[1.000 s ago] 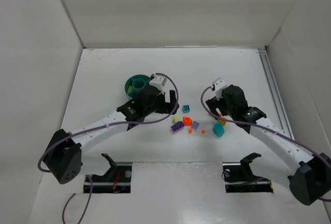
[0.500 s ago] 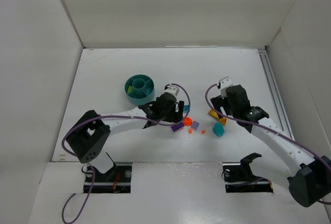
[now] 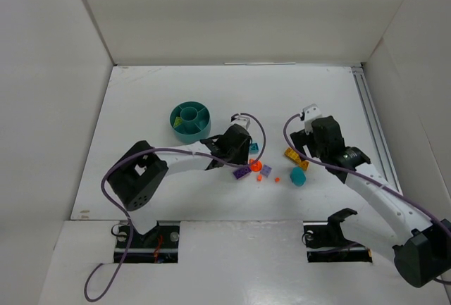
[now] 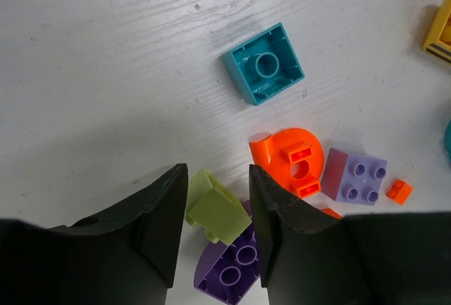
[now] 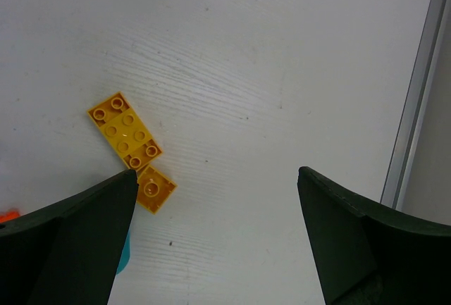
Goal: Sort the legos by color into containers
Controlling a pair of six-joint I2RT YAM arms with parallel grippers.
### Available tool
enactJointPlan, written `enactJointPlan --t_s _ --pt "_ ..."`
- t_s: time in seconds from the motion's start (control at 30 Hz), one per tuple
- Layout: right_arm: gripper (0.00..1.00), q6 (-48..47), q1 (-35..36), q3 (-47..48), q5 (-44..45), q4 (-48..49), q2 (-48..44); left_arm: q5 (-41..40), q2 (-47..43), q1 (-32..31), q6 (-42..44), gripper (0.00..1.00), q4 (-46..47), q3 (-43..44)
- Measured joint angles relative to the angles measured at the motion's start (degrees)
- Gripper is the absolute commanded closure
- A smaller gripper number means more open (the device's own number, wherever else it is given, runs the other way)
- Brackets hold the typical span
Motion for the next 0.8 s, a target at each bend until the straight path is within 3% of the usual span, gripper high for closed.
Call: enactJointPlan --t_s 0.37,0.7,0.8 --pt "0.0 -0.02 -0.31 -0.09 0.02 -0.02 -0.07 -1.44 3.3 -1.51 -0.02 0.64 -2.1 2.14" --pt "0.0 -0.02 -0.98 -0.94 0.04 -0.15 -0.09 -3.69 3.23 -1.6 -0.74 0.86 -3.74 2.62" --pt "0.0 -0.02 -1.01 -0.94 0.04 -0.15 -0.11 -5.53 2.54 -1.6 -0.94 0.88 -4.74 2.62"
